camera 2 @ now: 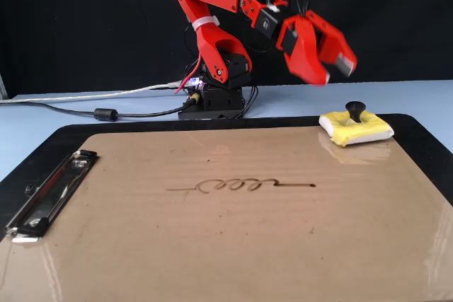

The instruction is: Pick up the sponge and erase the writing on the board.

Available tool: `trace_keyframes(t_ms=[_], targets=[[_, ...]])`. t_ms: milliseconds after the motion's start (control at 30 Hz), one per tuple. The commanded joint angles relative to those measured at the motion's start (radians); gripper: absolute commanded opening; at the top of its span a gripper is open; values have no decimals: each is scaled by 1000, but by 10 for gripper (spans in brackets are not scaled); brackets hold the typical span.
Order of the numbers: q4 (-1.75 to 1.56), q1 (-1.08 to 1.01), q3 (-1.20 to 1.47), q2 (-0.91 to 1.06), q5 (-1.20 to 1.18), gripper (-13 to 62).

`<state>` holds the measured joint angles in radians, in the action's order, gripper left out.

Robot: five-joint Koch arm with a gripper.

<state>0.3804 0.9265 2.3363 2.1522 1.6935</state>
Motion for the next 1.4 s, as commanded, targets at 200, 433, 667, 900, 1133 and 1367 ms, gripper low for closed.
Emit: trace_keyframes(t_ms=[200,433,667,900,1133,1367], targets=[[-397,124,26,-144,26,323],[-673,137,83,-327,21,323],[-680,169,183,-334,11,323],[-690,213,219,-337,5,323],[-795,230,218,-408,5,322],[-877,230,219,-485,-17,321]])
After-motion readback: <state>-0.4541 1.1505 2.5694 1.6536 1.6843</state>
